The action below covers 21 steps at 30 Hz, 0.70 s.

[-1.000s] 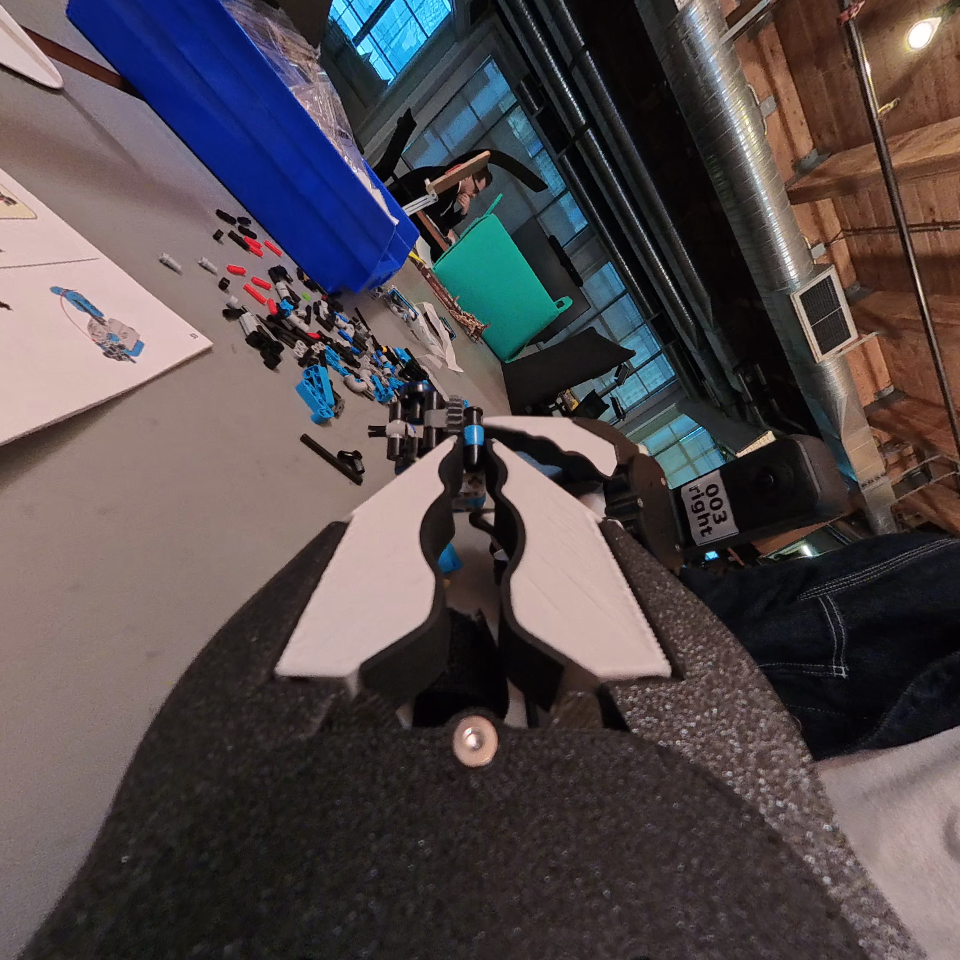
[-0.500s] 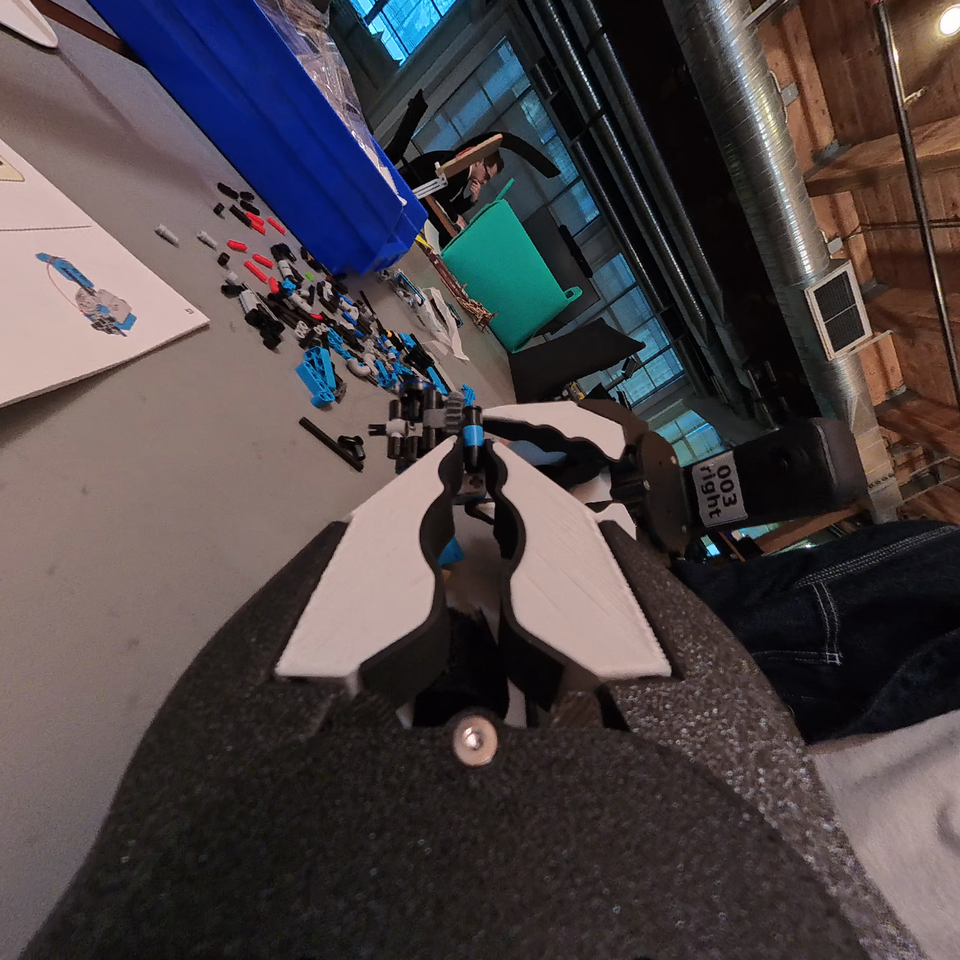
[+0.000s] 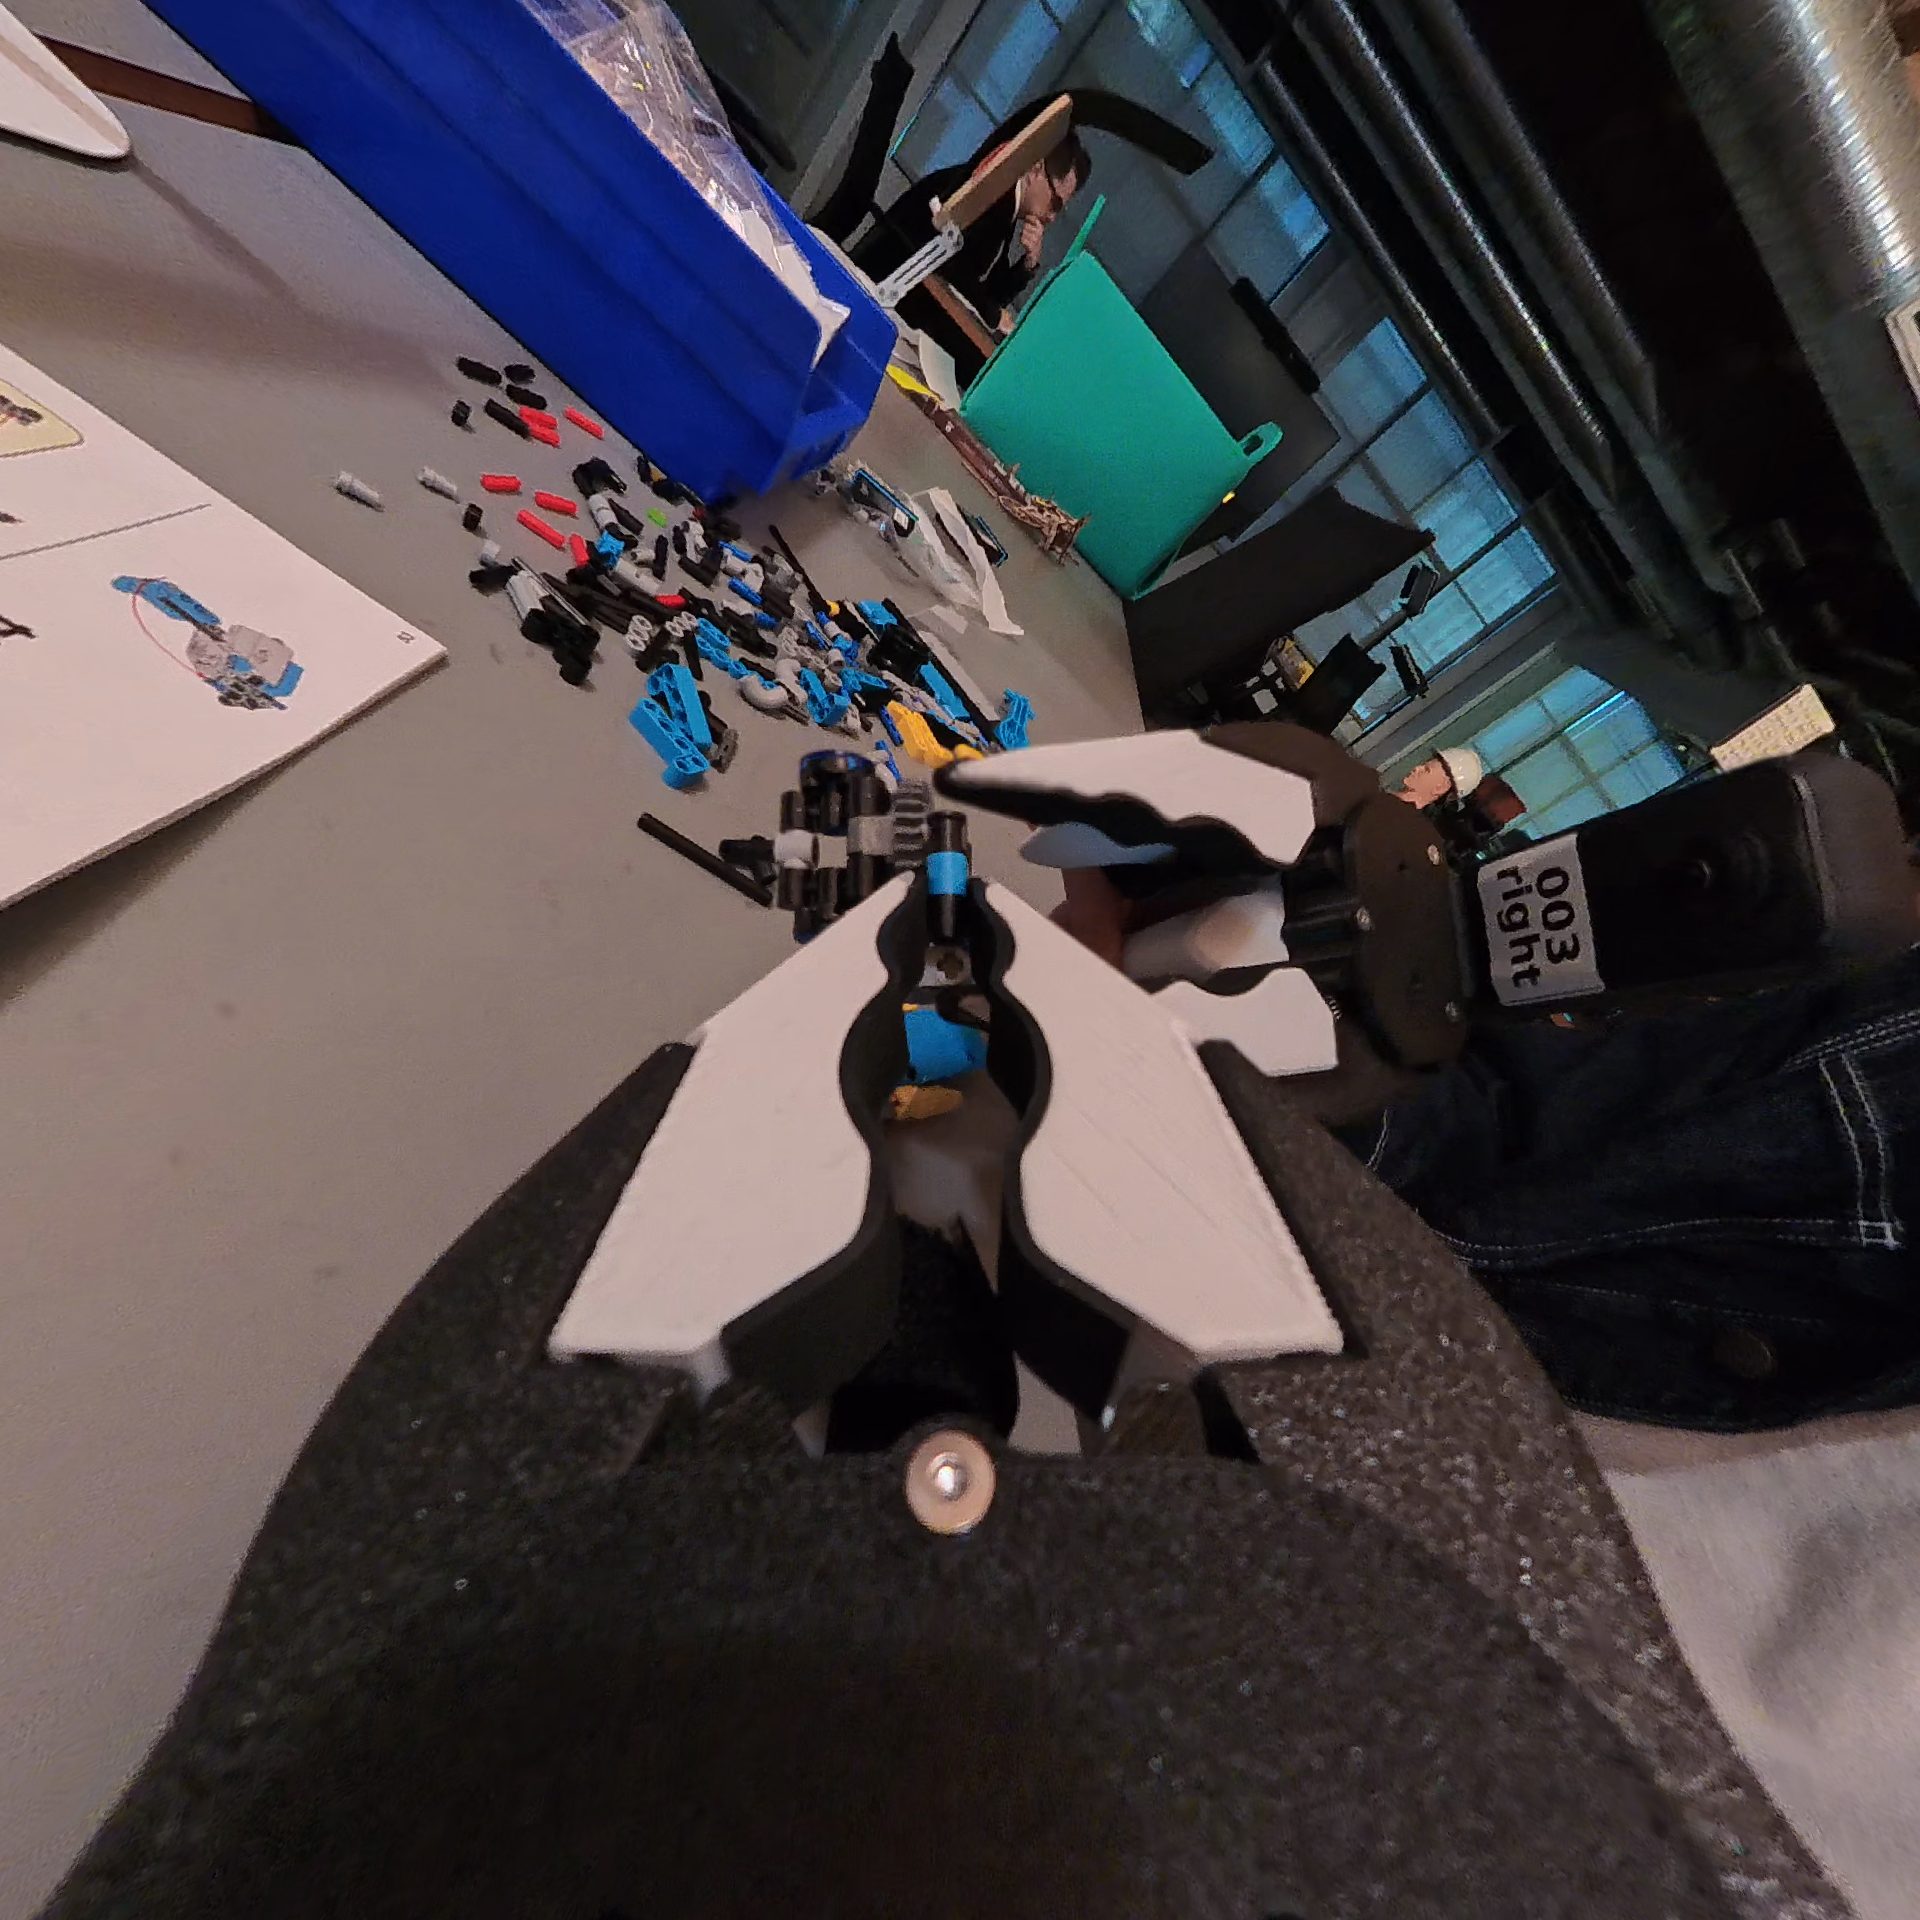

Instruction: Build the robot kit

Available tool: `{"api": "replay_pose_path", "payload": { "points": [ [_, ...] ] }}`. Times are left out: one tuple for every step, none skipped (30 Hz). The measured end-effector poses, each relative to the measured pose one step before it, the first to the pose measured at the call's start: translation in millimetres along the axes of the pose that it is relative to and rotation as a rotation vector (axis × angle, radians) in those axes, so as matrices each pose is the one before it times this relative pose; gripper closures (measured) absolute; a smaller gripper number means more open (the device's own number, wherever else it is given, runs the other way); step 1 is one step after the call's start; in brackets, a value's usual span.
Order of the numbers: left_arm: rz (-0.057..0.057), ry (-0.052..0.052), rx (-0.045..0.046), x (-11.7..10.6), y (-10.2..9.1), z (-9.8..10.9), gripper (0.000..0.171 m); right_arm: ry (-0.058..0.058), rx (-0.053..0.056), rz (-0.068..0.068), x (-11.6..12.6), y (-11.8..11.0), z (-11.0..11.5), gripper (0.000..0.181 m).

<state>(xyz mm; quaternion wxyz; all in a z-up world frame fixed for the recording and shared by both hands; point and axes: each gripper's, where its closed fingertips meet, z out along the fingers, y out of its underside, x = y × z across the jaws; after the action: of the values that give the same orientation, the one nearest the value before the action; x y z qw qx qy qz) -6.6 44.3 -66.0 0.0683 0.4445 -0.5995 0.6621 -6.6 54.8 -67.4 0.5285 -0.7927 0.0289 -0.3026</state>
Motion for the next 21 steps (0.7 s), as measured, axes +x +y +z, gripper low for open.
{"api": "replay_pose_path", "payload": {
  "points": [
    [-0.0047,-0.0086,-0.00100,-1.04,0.52,0.01,0.165,-0.0068,-0.0126,-0.0001,-1.20,2.77,1.12,0.146],
    [-0.0054,-0.0035,-0.00728,-1.26,1.21,0.15,0.165,-0.0028,-0.0071,-0.0041,-0.78,1.34,0.61,0.146],
    [-0.0088,0.0031,-0.00320,-0.77,0.36,-0.06,0.165,0.0014,-0.0061,-0.0050,-0.22,0.58,0.56,0.146],
    [-0.0098,0.0017,-0.00116,-0.93,0.38,-0.35,0.165,-0.0006,-0.0042,-0.0013,-0.35,0.39,0.78,0.146],
    [-0.0067,0.0004,-0.00502,-1.12,1.13,0.12,0.166,-0.0104,-0.0124,-0.0074,-0.97,1.32,0.58,0.146],
    [-0.0070,0.0055,-0.00734,-0.27,1.22,0.20,0.165,-0.0124,-0.0122,-0.0076,-0.66,1.03,-0.19,0.147],
    [-0.0067,0.0080,-0.00447,0.46,0.43,-0.04,0.165,-0.0100,-0.0024,0.0020,-0.61,-0.19,-0.62,0.148],
    [-0.0008,0.0026,-0.00228,0.38,0.50,0.26,0.165,-0.0079,-0.0054,-0.0013,-0.23,0.17,-0.56,0.149],
    [0.0036,0.0001,-0.00335,0.24,0.66,0.62,0.165,-0.0060,-0.0092,-0.0052,-0.08,0.55,-0.71,0.150],
    [0.0043,0.0015,-0.00651,0.46,0.99,0.52,0.165,-0.0029,-0.0040,-0.0079,-0.43,0.63,-0.95,0.150],
    [0.0051,0.0011,-0.00898,0.19,1.35,0.18,0.165,-0.0077,-0.0033,-0.0096,-0.93,0.56,-0.61,0.150],
    [0.0058,-0.0017,-0.01056,-0.49,1.60,0.06,0.165,-0.0180,-0.0027,0.0096,-1.42,1.13,-0.20,0.152],
    [0.0054,-0.0020,-0.01049,-0.68,1.56,0.04,0.165,-0.0263,-0.0024,0.0359,-1.43,1.40,0.30,0.152],
    [0.0002,0.0061,-0.00326,0.16,0.45,-0.01,0.165,-0.0205,0.0034,0.0278,-0.49,0.32,-0.14,0.152],
    [-0.0058,0.0145,0.00366,1.55,-0.84,-0.28,0.165,-0.0049,0.0119,0.0093,0.65,-1.78,-1.14,0.153],
    [-0.0038,0.0076,0.00103,0.77,-0.53,-0.14,0.165,-0.0036,0.0061,0.0019,0.08,-1.06,-0.54,0.152],
    [0.0013,-0.0065,-0.00201,-1.21,0.17,0.09,0.165,-0.0027,-0.0037,-0.0020,-0.17,1.18,1.23,0.152],
    [0.0016,-0.0117,0.00303,-1.66,-0.59,0.08,0.165,0.0089,0.0024,0.0011,0.80,0.42,1.56,0.151],
    [-0.0020,-0.0130,0.00385,-2.02,-0.83,0.04,0.165,0.0063,-0.0029,0.0155,0.87,0.50,2.02,0.150],
    [-0.0106,-0.0099,-0.00060,-2.35,0.20,-0.50,0.165,-0.0063,-0.0020,0.0205,-0.31,0.94,2.41,0.150],
    [-0.0193,-0.0045,0.00075,-2.16,0.35,-0.82,0.165,-0.0079,0.0024,0.0155,-0.94,1.23,1.40,0.148]
  ]
}}
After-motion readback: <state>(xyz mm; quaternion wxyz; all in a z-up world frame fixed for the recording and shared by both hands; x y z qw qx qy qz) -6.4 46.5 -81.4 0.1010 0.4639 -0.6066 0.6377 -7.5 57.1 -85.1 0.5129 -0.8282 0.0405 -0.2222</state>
